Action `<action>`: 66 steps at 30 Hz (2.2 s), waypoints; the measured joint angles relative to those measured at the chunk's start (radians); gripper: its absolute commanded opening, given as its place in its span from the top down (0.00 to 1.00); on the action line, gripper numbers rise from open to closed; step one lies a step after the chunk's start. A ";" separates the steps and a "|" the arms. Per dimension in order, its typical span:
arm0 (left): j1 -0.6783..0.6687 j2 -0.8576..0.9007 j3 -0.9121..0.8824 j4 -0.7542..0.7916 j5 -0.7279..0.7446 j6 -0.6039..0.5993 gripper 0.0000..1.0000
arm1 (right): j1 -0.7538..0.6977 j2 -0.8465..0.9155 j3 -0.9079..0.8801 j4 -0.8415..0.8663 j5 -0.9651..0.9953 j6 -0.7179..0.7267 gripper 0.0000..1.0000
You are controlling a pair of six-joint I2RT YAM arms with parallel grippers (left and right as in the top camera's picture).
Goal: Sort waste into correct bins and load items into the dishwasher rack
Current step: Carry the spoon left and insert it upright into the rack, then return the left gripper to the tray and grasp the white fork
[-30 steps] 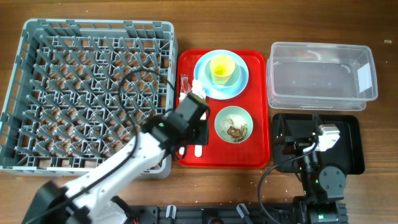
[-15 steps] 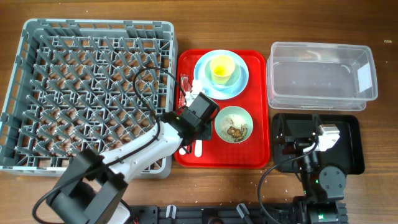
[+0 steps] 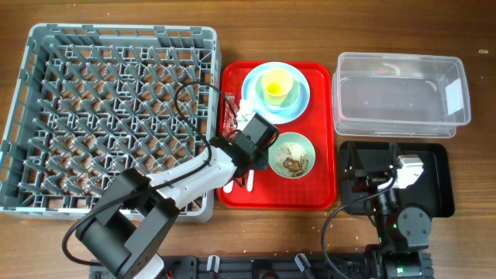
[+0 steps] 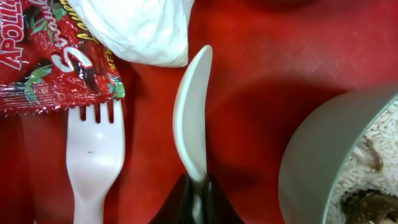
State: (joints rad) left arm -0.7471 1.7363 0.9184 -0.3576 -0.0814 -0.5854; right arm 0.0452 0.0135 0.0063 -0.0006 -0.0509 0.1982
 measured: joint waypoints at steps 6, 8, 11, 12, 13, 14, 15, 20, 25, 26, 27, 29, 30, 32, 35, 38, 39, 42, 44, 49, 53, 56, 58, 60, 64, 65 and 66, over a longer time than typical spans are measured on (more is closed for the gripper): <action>0.000 -0.194 -0.001 -0.054 -0.059 0.001 0.96 | 0.000 0.000 0.000 0.000 0.000 0.000 0.00; 0.000 -0.343 -0.001 -0.092 -0.131 0.028 0.96 | 0.000 0.000 0.000 0.000 0.000 0.000 0.00; 0.025 -0.516 -0.001 -0.121 -0.190 0.137 0.96 | 0.000 0.000 0.000 0.000 0.000 0.000 0.00; 0.053 -0.544 -0.001 -0.135 -0.195 0.155 0.96 | 0.000 0.000 0.000 0.000 0.000 0.000 0.00; 0.116 -0.575 -0.001 -0.148 -0.208 0.169 0.96 | 0.000 0.000 0.000 0.000 0.000 0.000 0.00; 0.176 -0.588 -0.001 -0.153 -0.213 0.181 0.96 | 0.000 0.000 0.000 0.000 0.000 0.000 0.00; 0.233 -0.586 -0.001 -0.158 -0.201 0.198 0.96 | 0.000 0.000 0.000 0.000 0.000 0.000 0.00; 0.391 -0.466 -0.001 -0.125 -0.159 0.244 0.96 | 0.000 0.000 0.000 0.000 0.000 0.000 0.00; 0.397 -0.327 -0.001 -0.080 -0.108 0.282 0.96 | 0.000 0.000 0.000 0.000 0.000 0.000 0.00; 0.397 -0.310 -0.001 -0.077 -0.095 0.286 0.96 | 0.000 0.000 0.000 0.000 0.000 0.000 0.00; 0.397 -0.296 -0.001 -0.074 -0.086 0.286 0.96 | 0.000 0.000 0.000 0.000 0.000 0.000 0.00; 0.397 -0.276 -0.001 -0.068 -0.077 0.289 0.96 | 0.000 0.000 0.000 0.000 0.000 0.000 0.00; 0.397 -0.273 -0.001 -0.068 -0.076 0.289 0.90 | 0.000 0.000 0.000 0.000 0.000 0.000 0.00; 0.397 -0.273 -0.001 -0.061 -0.076 0.292 0.75 | 0.000 0.000 0.000 0.000 0.000 0.000 0.00; 0.397 -0.273 -0.001 -0.054 -0.076 0.296 0.59 | 0.000 0.000 0.000 0.000 0.000 0.000 0.00; 0.397 -0.274 -0.001 -0.053 -0.077 0.318 0.65 | 0.000 0.000 0.000 0.000 0.000 0.000 0.00; 0.397 -0.278 -0.001 -0.053 -0.077 0.322 0.66 | 0.000 0.000 0.000 0.000 0.000 0.000 0.00; 0.397 -0.365 0.002 -0.055 -0.074 0.326 0.75 | 0.000 0.000 0.000 0.000 0.000 0.000 0.00; 0.394 -0.457 0.012 -0.070 -0.042 0.315 0.78 | 0.000 0.000 0.000 0.000 0.000 0.000 0.00; 0.256 -0.510 0.024 -0.198 0.056 0.236 0.81 | 0.000 0.000 0.000 0.000 0.000 0.000 0.00; 0.121 -0.392 0.026 -0.255 0.061 0.205 0.79 | 0.000 0.000 0.000 0.000 0.000 0.000 0.00; 0.068 -0.274 0.026 -0.279 0.026 0.179 0.76 | 0.000 0.000 0.000 0.000 0.000 0.000 0.00; 0.053 -0.214 0.026 -0.278 0.008 0.172 0.75 | 0.000 0.000 0.000 0.000 0.000 0.000 0.00; 0.048 -0.164 0.026 -0.278 -0.004 0.167 0.73 | 0.000 0.000 0.000 0.000 0.000 0.000 0.00; 0.048 -0.081 0.026 -0.238 -0.015 0.161 0.72 | 0.000 0.000 0.000 0.000 0.000 0.000 0.00; 0.048 -0.063 0.026 -0.237 -0.015 0.161 0.72 | 0.000 0.000 0.000 0.000 0.000 0.000 0.00; 0.048 -0.043 0.026 -0.230 -0.017 0.161 0.71 | 0.000 0.000 0.000 0.000 0.000 0.000 0.00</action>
State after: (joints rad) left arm -0.6987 1.6928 0.9440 -0.5877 -0.0982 -0.4248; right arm 0.0452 0.0135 0.0063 -0.0006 -0.0509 0.1982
